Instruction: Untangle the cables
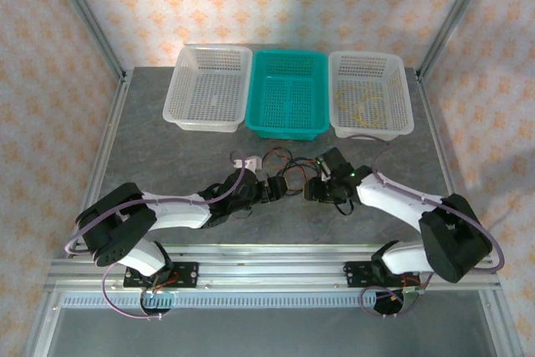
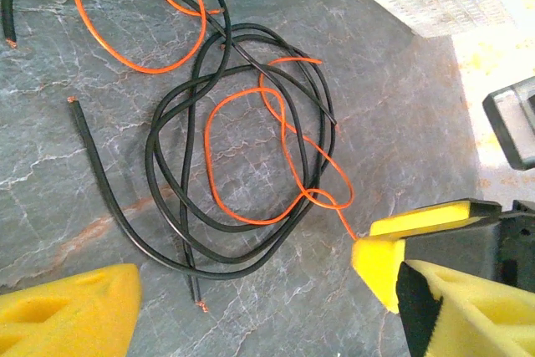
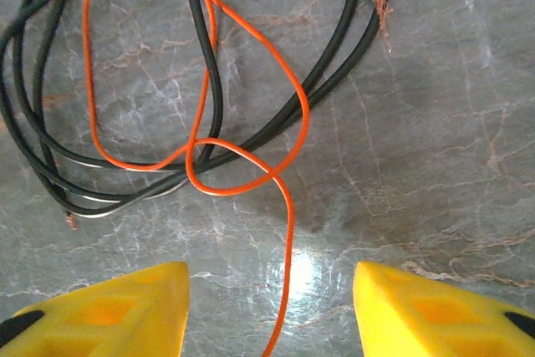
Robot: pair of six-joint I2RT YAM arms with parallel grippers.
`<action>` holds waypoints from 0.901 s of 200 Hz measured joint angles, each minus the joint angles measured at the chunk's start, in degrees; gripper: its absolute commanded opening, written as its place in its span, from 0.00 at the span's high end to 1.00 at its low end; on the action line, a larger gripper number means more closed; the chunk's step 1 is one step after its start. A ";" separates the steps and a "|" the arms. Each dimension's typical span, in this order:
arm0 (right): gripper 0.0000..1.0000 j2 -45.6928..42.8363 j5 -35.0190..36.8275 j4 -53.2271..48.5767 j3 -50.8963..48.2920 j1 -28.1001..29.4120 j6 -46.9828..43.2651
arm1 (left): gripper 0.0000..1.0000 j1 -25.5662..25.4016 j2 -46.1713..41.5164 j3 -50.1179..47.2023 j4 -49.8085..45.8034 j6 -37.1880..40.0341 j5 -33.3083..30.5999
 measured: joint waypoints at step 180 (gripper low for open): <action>1.00 -9.27 7.69 -6.29 5.81 0.48 -2.67 | 0.10 0.44 -0.11 3.50 -1.97 8.07 -1.86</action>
